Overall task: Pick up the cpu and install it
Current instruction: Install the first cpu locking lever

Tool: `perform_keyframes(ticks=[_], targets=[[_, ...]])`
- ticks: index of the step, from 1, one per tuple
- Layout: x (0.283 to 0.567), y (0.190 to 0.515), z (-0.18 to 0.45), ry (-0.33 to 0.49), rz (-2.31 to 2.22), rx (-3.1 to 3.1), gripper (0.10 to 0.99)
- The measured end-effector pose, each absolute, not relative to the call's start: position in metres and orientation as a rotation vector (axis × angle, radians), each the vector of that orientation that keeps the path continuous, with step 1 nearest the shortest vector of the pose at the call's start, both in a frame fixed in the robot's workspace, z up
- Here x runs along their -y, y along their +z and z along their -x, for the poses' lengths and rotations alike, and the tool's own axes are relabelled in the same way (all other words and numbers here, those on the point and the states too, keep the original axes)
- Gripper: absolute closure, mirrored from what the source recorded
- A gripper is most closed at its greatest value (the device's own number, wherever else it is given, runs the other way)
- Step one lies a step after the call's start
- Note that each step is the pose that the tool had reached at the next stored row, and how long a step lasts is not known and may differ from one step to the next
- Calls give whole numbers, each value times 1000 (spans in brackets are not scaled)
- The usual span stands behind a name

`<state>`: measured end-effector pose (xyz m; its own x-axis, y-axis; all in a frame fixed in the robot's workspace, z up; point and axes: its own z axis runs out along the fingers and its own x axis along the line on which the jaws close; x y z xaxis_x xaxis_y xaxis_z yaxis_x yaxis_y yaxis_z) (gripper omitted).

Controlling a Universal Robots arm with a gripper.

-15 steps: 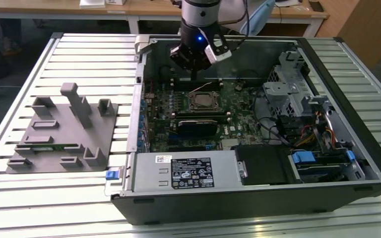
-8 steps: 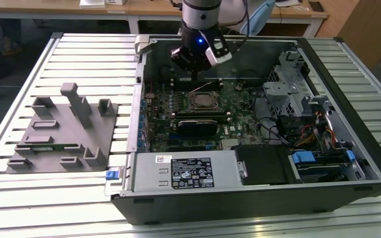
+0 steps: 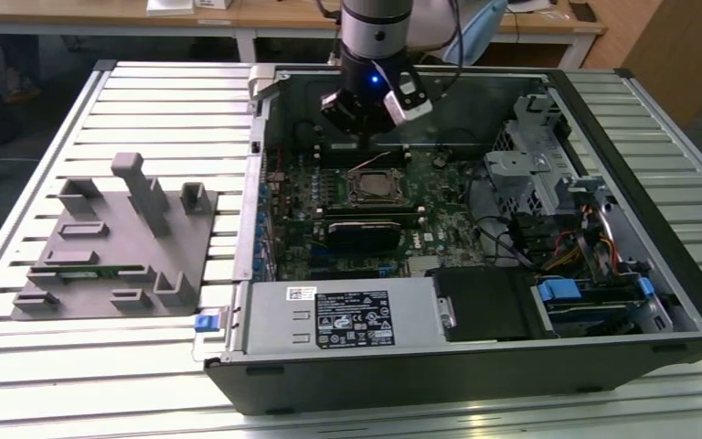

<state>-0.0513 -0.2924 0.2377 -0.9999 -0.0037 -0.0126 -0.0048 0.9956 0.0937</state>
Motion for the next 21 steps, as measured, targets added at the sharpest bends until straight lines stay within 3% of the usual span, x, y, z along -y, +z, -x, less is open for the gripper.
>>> perform_keyframes(ticks=[21], targets=[[291,228,37,147,7,-3126,980]])
